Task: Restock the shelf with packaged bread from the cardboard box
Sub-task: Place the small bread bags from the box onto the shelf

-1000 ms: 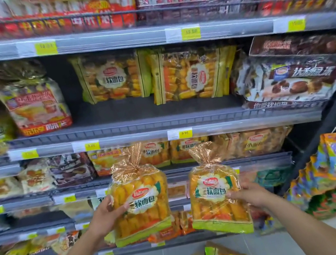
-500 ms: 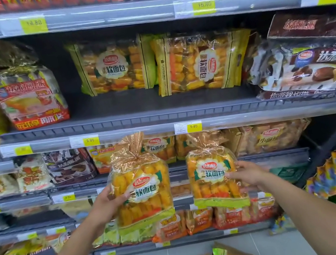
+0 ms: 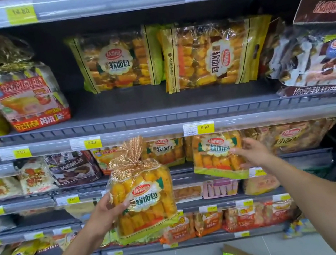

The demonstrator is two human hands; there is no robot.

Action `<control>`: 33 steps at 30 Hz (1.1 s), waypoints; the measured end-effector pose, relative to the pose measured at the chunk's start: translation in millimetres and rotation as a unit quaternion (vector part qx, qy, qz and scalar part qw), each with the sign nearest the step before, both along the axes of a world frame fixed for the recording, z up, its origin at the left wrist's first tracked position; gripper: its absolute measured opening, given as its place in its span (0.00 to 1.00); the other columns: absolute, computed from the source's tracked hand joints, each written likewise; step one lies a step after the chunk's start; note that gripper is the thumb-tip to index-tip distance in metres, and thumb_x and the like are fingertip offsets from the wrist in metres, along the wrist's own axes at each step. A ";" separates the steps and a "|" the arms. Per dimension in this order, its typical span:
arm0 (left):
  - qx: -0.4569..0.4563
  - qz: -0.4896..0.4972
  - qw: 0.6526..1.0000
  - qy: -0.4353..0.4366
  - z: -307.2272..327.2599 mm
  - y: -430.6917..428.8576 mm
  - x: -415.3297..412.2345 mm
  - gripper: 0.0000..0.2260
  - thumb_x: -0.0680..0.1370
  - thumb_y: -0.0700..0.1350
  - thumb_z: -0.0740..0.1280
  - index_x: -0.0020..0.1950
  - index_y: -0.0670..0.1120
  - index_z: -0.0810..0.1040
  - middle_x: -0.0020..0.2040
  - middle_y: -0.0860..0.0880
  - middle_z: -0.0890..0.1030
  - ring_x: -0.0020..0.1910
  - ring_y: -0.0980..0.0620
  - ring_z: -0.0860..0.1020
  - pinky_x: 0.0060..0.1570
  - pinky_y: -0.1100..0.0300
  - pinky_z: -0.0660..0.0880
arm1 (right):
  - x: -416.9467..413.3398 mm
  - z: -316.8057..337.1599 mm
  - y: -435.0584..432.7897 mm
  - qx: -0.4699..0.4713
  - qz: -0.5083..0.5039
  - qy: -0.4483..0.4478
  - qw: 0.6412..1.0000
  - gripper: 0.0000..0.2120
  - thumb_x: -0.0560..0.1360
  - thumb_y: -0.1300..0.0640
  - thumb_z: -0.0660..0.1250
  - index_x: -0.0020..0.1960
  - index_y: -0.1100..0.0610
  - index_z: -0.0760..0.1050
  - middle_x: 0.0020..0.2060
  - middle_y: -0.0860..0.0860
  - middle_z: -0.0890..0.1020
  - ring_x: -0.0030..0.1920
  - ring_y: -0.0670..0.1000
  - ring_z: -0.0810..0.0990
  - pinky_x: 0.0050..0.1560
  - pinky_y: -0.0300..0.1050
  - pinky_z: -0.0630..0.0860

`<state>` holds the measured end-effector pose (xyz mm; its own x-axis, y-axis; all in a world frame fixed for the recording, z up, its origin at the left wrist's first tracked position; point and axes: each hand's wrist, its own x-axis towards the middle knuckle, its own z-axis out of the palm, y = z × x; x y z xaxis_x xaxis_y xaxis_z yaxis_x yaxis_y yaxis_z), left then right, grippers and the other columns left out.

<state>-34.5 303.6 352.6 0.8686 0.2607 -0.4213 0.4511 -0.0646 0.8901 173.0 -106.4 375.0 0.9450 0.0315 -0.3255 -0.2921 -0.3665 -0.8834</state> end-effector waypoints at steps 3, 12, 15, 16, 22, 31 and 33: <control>0.002 0.000 1.000 0.008 -2.1 1.7 5.2 0.14 0.75 0.47 0.74 0.58 0.55 0.76 0.53 0.45 0.85 0.54 0.43 0.83 0.59 0.39 0.75 | 13.8 12.1 6.3 0.005 -0.018 -0.014 1.000 0.27 0.75 0.60 0.73 0.71 0.61 0.69 0.64 0.51 0.75 0.58 0.54 0.79 0.52 0.53 0.83; -0.007 -0.008 1.000 0.019 -7.1 -0.8 20.8 0.12 0.77 0.44 0.73 0.58 0.53 0.75 0.58 0.47 0.83 0.57 0.46 0.81 0.64 0.41 0.73 | 62.6 -29.3 12.3 0.000 -0.060 0.011 0.998 0.22 0.74 0.58 0.75 0.65 0.60 0.74 0.57 0.55 0.82 0.53 0.54 0.83 0.56 0.50 0.81; -0.002 -0.007 1.000 0.023 -6.2 -2.7 23.5 0.12 0.77 0.45 0.73 0.57 0.55 0.74 0.58 0.48 0.83 0.58 0.46 0.81 0.62 0.44 0.73 | 70.3 -53.9 20.1 -0.073 -0.072 0.004 0.995 0.22 0.71 0.54 0.77 0.62 0.60 0.78 0.53 0.58 0.83 0.53 0.57 0.81 0.56 0.50 0.77; -0.005 -0.005 1.000 0.022 -7.6 -2.1 24.3 0.13 0.77 0.46 0.73 0.57 0.55 0.74 0.58 0.49 0.83 0.58 0.47 0.81 0.61 0.45 0.73 | 67.1 -58.3 24.3 -0.107 -0.074 0.004 0.992 0.20 0.72 0.55 0.76 0.60 0.62 0.78 0.53 0.60 0.83 0.51 0.57 0.81 0.54 0.49 0.77; -0.003 -0.006 1.000 0.019 -9.9 -0.4 26.7 0.14 0.76 0.49 0.74 0.60 0.53 0.76 0.56 0.48 0.84 0.56 0.46 0.82 0.54 0.49 0.75 | 53.7 -62.9 33.3 -0.166 -0.062 0.023 0.984 0.15 0.77 0.56 0.69 0.58 0.65 0.75 0.54 0.60 0.80 0.54 0.61 0.78 0.59 0.53 0.75; -0.043 -0.022 0.998 0.032 -9.9 -3.8 21.7 0.30 0.73 0.55 0.77 0.71 0.55 0.70 0.64 0.48 0.80 0.59 0.48 0.82 0.62 0.44 0.74 | 21.2 -54.6 17.3 -0.132 -0.071 0.043 0.988 0.37 0.76 0.45 0.70 0.76 0.62 0.61 0.72 0.60 0.71 0.71 0.63 0.70 0.69 0.57 0.70; -0.055 -0.026 0.998 0.032 -5.4 -10.6 18.5 0.23 0.73 0.53 0.76 0.66 0.57 0.74 0.61 0.49 0.83 0.56 0.48 0.83 0.62 0.41 0.74 | 9.7 -56.5 14.5 -0.132 -0.063 0.068 0.987 0.39 0.76 0.46 0.71 0.77 0.62 0.60 0.73 0.59 0.70 0.71 0.62 0.70 0.70 0.56 0.69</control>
